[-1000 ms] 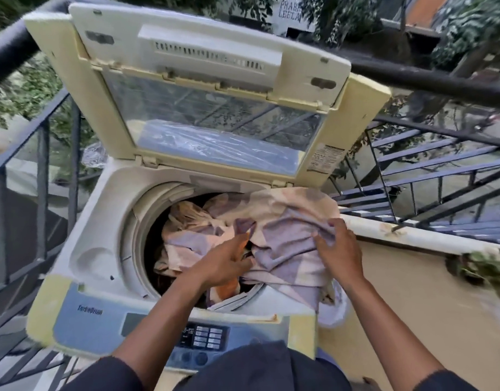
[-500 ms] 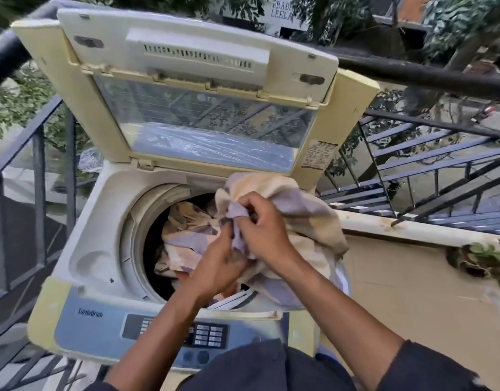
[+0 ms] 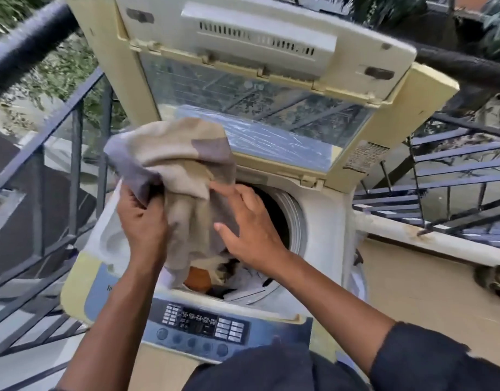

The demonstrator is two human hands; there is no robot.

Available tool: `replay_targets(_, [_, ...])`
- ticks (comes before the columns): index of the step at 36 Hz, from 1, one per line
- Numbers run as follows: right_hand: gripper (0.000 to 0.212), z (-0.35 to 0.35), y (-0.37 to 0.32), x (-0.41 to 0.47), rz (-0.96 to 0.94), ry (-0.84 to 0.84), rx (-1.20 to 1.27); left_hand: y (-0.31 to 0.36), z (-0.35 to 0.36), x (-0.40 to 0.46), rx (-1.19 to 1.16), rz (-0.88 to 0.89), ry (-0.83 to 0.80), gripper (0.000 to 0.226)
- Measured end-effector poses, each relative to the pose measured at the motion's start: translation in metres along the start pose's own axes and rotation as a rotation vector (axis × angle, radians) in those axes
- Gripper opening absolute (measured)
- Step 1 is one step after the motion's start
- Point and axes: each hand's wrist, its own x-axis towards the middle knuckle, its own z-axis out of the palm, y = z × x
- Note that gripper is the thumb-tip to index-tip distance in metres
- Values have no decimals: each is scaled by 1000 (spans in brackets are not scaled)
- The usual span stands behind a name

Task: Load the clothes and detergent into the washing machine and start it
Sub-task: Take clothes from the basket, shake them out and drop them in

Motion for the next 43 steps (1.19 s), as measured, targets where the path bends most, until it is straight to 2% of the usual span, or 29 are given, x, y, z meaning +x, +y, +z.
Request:
replay_targets(2, [90,14,23,-7,78,-82,-37,-13,4,-9,82,-37,-126,26])
replay_targets(4, [99,26,43,-15,175,-125,-104,-27,11,-22,275,-5,-346,41])
replay_targets(6, [102,33,56,-22,235,-127,-230,-51,18,-36,572,31,-651,52])
replay_targets(8, [100,34,67,-26,294,-174,-377,-74,26,-50,960,25,-1052,75])
replay_targets(10, [94,30,75,-28,353,-314,-512,-86,36,-62,1248,-155,-1427,78])
replay_targets(11, [88,27,77,-28,370,-394,-568,-90,41,-67,1295,-268,-1561,76])
replay_targets(13, [76,24,82,-29,394,-539,-634,-91,51,-74,1254,-410,-1686,68])
replay_targets(15, [76,21,84,-31,443,-661,-653,-82,58,-77,1164,-397,-1702,53])
replay_targets(17, [72,20,85,-33,478,-722,-672,-74,60,-78,1068,-348,-1635,52])
replay_targets(20, [57,19,85,-39,486,-712,-667,-59,56,-76,975,-347,-1508,47])
replay_targets(24, [40,16,78,-46,473,-678,-609,-46,51,-74,939,-321,-1469,41])
replay_targets(30, [31,2,66,-67,419,-525,-442,-33,42,-83,868,-352,-1371,35])
replay_targets(34, [31,-21,58,-87,424,-373,-317,-21,42,-95,698,-375,-1282,48])
replay_targets(37, [25,-39,61,-105,445,-222,-221,-1,48,-107,594,-390,-1208,50])
replay_targets(41, [17,-64,75,-138,487,0,-88,30,65,-126,565,-257,-1211,15])
replay_targets(43, [13,-79,81,-156,523,97,-15,41,78,-136,546,-160,-1220,14])
